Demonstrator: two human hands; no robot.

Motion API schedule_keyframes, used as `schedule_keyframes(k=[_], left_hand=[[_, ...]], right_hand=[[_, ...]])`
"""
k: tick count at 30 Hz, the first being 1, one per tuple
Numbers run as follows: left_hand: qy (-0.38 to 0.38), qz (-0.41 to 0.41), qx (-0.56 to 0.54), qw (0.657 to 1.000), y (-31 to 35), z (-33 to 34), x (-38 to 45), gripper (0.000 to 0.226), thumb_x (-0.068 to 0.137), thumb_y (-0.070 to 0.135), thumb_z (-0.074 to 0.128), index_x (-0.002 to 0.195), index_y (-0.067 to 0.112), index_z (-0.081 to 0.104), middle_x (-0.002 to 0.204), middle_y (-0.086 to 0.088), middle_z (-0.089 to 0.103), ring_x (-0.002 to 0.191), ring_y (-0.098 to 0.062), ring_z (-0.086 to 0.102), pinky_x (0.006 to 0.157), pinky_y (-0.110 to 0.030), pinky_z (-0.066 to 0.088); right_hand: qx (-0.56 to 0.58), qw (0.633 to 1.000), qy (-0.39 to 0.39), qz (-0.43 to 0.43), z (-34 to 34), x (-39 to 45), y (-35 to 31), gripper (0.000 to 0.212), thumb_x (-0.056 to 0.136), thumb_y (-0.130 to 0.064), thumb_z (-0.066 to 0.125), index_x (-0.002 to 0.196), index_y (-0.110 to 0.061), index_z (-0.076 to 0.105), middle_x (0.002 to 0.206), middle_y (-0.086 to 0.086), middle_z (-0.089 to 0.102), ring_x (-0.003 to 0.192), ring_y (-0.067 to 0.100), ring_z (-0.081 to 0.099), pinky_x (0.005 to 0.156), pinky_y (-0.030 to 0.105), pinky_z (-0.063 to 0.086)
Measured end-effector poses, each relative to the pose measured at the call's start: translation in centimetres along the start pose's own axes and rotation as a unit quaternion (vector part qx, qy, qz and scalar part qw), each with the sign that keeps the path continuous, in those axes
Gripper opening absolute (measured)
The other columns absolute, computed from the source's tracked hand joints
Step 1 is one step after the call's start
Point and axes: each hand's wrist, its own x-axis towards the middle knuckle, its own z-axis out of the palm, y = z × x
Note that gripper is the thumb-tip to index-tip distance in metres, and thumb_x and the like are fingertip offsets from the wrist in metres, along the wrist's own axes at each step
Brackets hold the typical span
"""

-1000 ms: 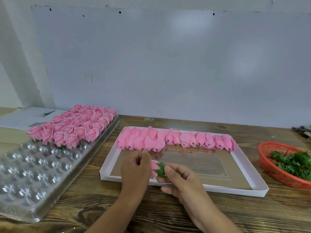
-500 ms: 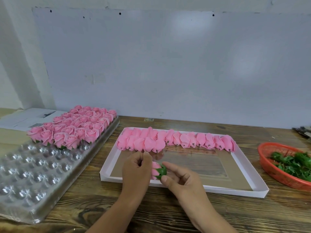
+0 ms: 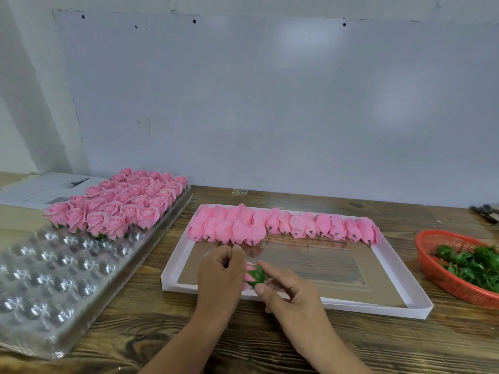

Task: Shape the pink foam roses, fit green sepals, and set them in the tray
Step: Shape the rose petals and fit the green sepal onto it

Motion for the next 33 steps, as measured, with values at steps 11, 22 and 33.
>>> schedule_keyframes(k=[11, 22, 33], left_hand=[[-0.022, -0.02, -0.016, 0.999, 0.2, -0.2, 0.2, 0.046, 0.099, 0.031, 0.058, 0.054, 0.021, 0.06, 0.054, -0.008, 0.061, 0.045, -0.008, 0.056, 0.041, -0.02, 0.044], [-0.062, 0.0, 0.019, 0.998, 0.0, -0.2, 0.0, 0.043, 0.095, 0.041, 0.06, 0.058, 0.021, 0.058, 0.057, 0.0, 0.067, 0.05, -0.006, 0.062, 0.05, -0.027, 0.051], [-0.242, -0.097, -0.131, 0.956, 0.4, -0.9, 0.8, 0.014, 0.093, 0.012, 0.068, 0.104, 0.018, 0.075, 0.106, -0.005, 0.076, 0.101, -0.02, 0.073, 0.08, -0.031, 0.06]], right_hand=[[0.007, 0.998, 0.065, 0.006, -0.3, 0.2, -0.2, 0.034, 0.085, -0.01, 0.074, 0.086, -0.043, 0.073, 0.073, -0.005, 0.071, 0.068, 0.006, 0.063, 0.064, 0.026, 0.054], [-0.091, 0.994, 0.066, -0.01, -0.5, 0.1, 0.4, 0.031, 0.086, -0.008, 0.071, 0.074, -0.036, 0.071, 0.066, -0.013, 0.066, 0.063, 0.002, 0.059, 0.062, 0.013, 0.045], [-0.032, 0.992, 0.123, 0.018, -2.2, 1.5, 0.2, 0.021, 0.092, -0.004, 0.064, 0.078, -0.018, 0.069, 0.059, -0.007, 0.064, 0.055, 0.003, 0.056, 0.06, 0.026, 0.048]])
